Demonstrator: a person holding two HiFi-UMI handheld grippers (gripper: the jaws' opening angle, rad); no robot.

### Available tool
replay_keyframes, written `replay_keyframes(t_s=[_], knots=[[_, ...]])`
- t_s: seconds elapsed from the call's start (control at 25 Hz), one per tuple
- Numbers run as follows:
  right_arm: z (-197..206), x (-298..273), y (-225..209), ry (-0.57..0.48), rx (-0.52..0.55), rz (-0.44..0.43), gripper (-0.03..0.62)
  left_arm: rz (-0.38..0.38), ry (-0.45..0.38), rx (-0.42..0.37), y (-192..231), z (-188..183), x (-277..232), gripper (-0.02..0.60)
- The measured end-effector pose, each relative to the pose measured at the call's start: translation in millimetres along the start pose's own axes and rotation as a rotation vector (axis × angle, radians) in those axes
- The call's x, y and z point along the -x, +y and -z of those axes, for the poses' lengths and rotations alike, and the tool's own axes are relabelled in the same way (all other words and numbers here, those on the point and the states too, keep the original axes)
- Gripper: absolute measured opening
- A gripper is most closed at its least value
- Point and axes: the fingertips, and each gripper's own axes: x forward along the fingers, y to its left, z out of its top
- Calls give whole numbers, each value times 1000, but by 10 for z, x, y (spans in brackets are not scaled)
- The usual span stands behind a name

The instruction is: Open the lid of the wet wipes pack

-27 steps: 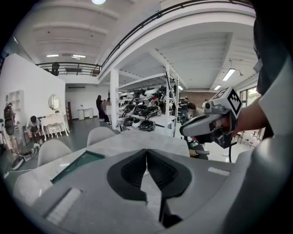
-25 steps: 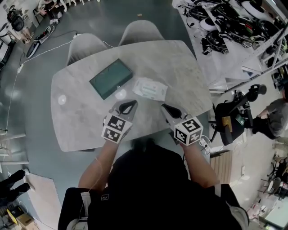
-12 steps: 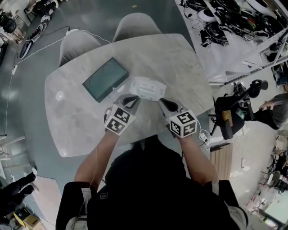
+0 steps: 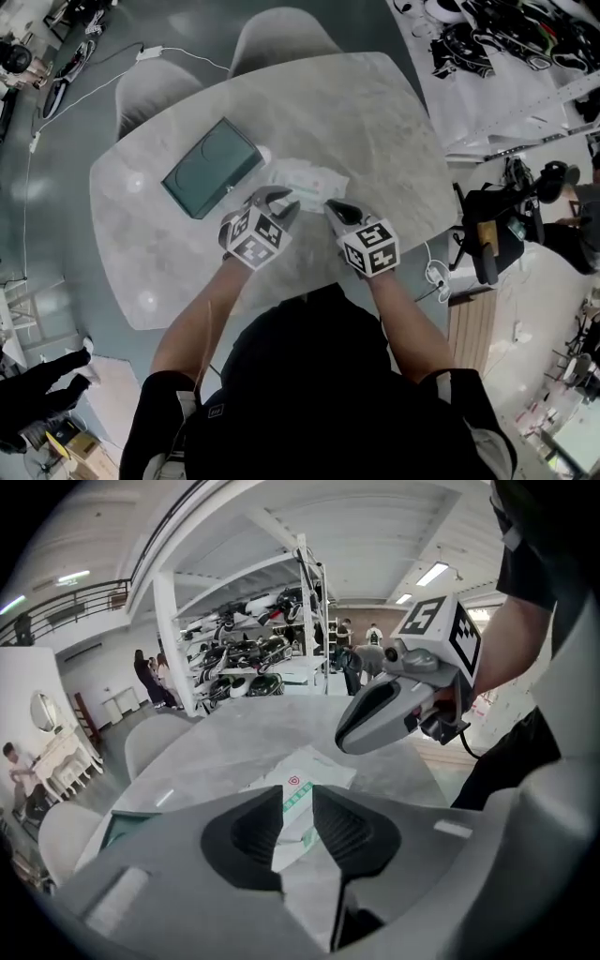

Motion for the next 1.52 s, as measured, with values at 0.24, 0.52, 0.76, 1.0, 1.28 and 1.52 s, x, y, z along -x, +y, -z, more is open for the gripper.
replay_keyframes(t_s=[0.24, 0.52, 0.76, 1.0, 1.28, 1.52], knots=[[157, -226, -216, 52, -13, -12, 25, 26, 93, -123, 47, 97, -337, 107], [332, -465, -327, 124, 7, -27, 25, 52, 179, -263, 59, 219, -619, 132], [487, -590, -452, 189, 18, -13, 25, 91, 215, -286, 32, 295, -767, 155], [542, -670, -477, 233, 24, -16, 25, 107, 240, -329, 9, 386, -885, 163], [559, -728, -470, 292, 87, -14, 23, 104, 258, -347, 66, 397, -930, 179], [538, -706, -435, 310, 108, -5, 21, 112, 249, -363, 30, 318, -874, 149]])
